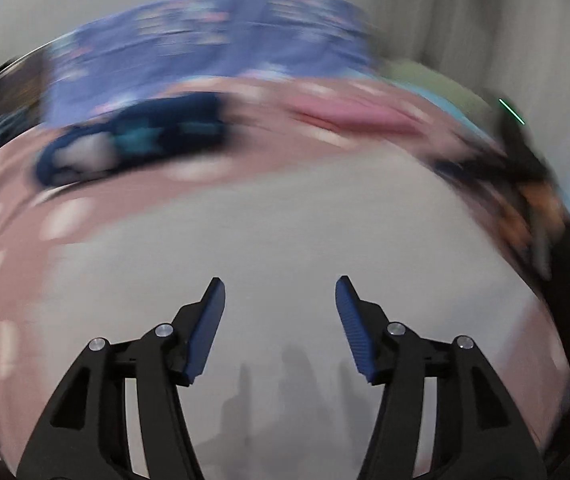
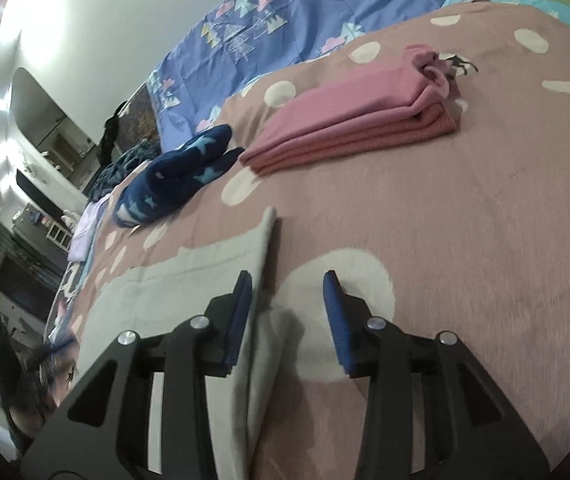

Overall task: Fold small clothes
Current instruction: 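Grasp the folded shirt's edge with the left tool and fold it over, then open the left tool and withdraw from the folded shirt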

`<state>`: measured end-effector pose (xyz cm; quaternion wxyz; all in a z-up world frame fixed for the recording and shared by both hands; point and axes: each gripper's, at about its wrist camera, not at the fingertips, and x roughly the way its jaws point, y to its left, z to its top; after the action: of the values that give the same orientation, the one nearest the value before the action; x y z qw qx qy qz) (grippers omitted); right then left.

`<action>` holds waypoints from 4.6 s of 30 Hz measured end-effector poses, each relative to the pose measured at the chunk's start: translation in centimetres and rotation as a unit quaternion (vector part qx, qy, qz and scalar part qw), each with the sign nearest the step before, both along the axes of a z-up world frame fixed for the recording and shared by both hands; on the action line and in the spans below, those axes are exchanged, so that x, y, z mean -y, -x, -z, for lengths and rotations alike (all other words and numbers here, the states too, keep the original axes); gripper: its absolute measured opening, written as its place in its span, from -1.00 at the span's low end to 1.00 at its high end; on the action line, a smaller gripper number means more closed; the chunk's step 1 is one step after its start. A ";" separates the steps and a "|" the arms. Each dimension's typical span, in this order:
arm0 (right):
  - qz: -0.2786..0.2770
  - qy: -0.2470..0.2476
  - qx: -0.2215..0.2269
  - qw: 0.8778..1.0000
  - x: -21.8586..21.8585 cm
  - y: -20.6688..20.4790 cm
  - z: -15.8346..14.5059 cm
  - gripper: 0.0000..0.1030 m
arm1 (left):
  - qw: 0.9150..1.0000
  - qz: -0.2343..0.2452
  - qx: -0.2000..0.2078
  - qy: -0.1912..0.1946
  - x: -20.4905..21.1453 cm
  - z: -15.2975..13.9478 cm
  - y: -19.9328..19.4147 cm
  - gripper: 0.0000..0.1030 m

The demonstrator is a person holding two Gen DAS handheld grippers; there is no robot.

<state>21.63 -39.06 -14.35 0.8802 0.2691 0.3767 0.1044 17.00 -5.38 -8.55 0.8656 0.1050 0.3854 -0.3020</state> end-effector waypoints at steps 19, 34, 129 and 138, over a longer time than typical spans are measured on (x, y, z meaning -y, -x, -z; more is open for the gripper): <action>-0.068 -0.075 -0.025 0.994 0.4 0.5 0.5 -0.13 | 0.950 0.124 0.165 -0.233 20.1 6.3 14.3 0.36; -0.100 -0.095 -0.062 0.989 1.8 1.2 0.7 -0.31 | 0.988 0.051 0.104 -0.099 18.9 1.2 11.8 -0.94; 0.036 -0.036 0.011 0.999 3.1 4.7 2.2 -0.79 | 0.982 -0.172 0.006 0.072 -9.9 2.5 13.8 -0.14; 0.029 0.148 0.109 0.983 -5.5 13.6 -4.9 -0.29 | 0.946 -0.305 0.010 0.108 -23.8 3.0 14.6 -0.02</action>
<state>8.08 -33.58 -9.42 0.9486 0.1339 0.2823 0.0510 2.41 18.37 -11.58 0.9263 -0.1082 0.3555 -0.0624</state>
